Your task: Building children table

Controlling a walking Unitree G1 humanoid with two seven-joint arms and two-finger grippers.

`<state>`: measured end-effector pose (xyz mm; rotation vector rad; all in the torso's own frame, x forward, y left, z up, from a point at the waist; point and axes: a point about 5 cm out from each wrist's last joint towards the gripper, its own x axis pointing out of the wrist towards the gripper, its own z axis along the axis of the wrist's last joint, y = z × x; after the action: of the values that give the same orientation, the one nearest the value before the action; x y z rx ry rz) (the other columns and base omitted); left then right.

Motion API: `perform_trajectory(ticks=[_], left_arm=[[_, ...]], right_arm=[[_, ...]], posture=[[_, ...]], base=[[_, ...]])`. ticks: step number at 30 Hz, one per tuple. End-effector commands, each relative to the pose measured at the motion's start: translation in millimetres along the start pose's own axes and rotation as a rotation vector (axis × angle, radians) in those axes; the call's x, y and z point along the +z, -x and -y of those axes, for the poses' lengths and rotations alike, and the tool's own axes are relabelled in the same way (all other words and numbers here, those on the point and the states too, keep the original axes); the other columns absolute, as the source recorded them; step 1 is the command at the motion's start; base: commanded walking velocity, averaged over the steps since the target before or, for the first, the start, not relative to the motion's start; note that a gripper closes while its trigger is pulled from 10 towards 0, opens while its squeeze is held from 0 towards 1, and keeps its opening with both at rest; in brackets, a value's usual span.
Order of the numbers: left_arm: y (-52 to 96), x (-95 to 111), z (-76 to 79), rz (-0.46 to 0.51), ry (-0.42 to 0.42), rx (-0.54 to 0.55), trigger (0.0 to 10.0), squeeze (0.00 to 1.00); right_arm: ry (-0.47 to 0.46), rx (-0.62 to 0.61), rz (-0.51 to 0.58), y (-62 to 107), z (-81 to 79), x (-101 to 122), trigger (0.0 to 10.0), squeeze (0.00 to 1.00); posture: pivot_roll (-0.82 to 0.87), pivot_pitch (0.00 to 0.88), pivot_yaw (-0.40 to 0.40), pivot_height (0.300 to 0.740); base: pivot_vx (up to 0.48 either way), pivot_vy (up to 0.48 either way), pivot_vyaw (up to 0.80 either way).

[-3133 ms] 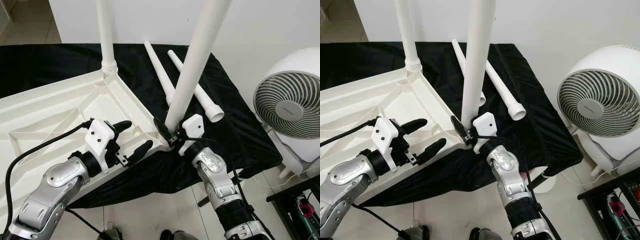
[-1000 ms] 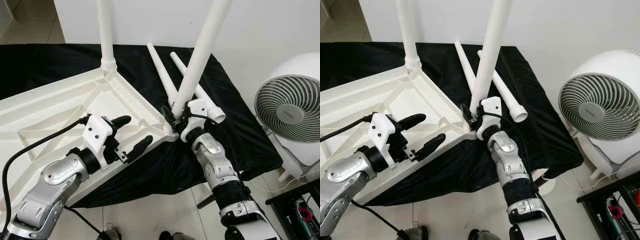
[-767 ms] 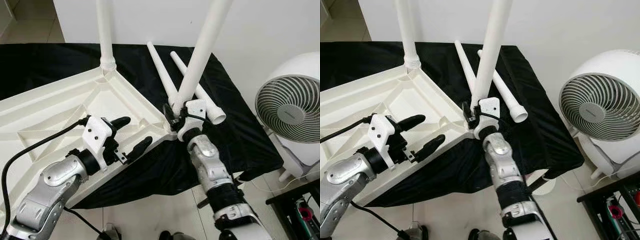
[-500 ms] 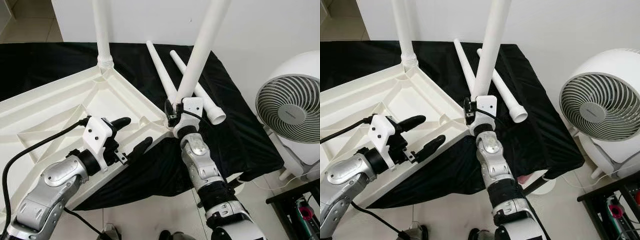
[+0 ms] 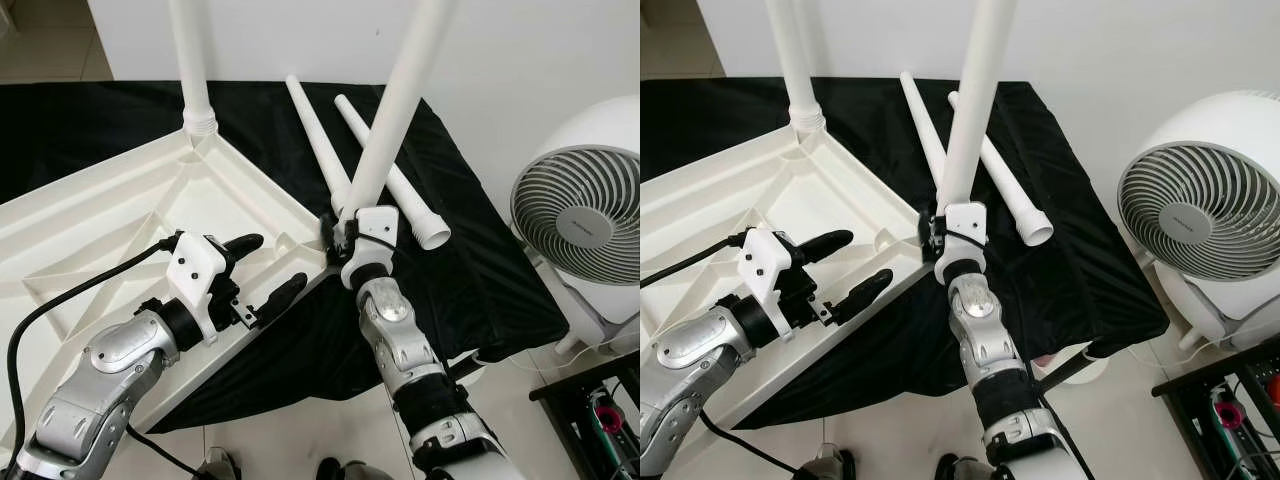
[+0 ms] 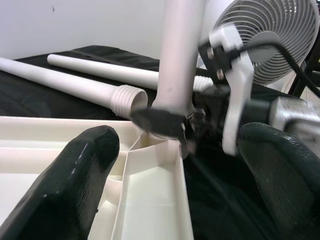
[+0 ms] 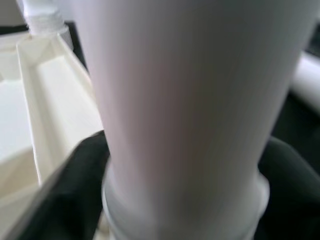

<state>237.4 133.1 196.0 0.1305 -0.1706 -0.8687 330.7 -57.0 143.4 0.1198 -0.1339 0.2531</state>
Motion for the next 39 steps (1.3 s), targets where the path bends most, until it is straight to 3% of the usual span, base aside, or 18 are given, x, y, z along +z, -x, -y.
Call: perform_trajectory(ticks=[1,9,10,11,14,24,32,39], left_arm=[[-0.8,2,5.1,0.003,0.001,-0.042,10.0,0.0],[-1.6,2,5.3,0.007,0.004,-0.044,10.0,0.0],[-1.8,2,5.1,0.008,0.004,-0.044,10.0,0.0],[-2.1,2,4.9,0.009,0.005,-0.044,10.0,0.0],[-3.3,1,5.9,0.01,0.009,-0.049,10.0,0.0],[-8.4,0,12.9,0.016,0.02,-0.076,10.0,0.0],[-12.5,-2,18.3,0.02,0.033,-0.082,10.0,0.0],[-14.1,-5,21.9,0.007,0.031,-0.058,10.0,0.0]], right_arm=[[-0.046,0.025,0.019,1.9,-4.4,1,10.0,1.0],[-0.029,0.116,0.057,3.5,14.5,11,10.0,1.0],[-0.021,0.13,0.056,3.7,19.4,12,10.0,0.82],[-0.005,0.152,0.054,3.9,24.5,13,10.0,0.0],[0.026,0.206,0.062,4.4,37.0,18,10.0,0.0],[0.084,0.319,0.072,-2.9,56.5,31,10.0,0.0],[0.102,0.483,0.037,-9.9,57.8,34,10.0,0.0],[0.104,0.524,0.011,-18.8,55.4,33,10.0,0.0]], posture=[[0.16,0.16,-0.102,0.74],[0.16,0.16,-0.102,0.74],[0.16,0.157,-0.101,0.74],[0.15,0.156,-0.101,0.74],[0.15,0.155,-0.101,0.74],[0.15,0.15,-0.105,0.74],[0.15,0.146,-0.104,0.74],[0.16,0.148,-0.108,0.74]], base=[[0.0,0.0,0.0],[0.0,0.0,0.0],[0.0,0.0,0.0],[0.0,0.0,0.0],[0.0,0.0,0.0],[0.0,0.0,0.0],[0.0,0.0,0.0],[0.0,0.0,0.0]])
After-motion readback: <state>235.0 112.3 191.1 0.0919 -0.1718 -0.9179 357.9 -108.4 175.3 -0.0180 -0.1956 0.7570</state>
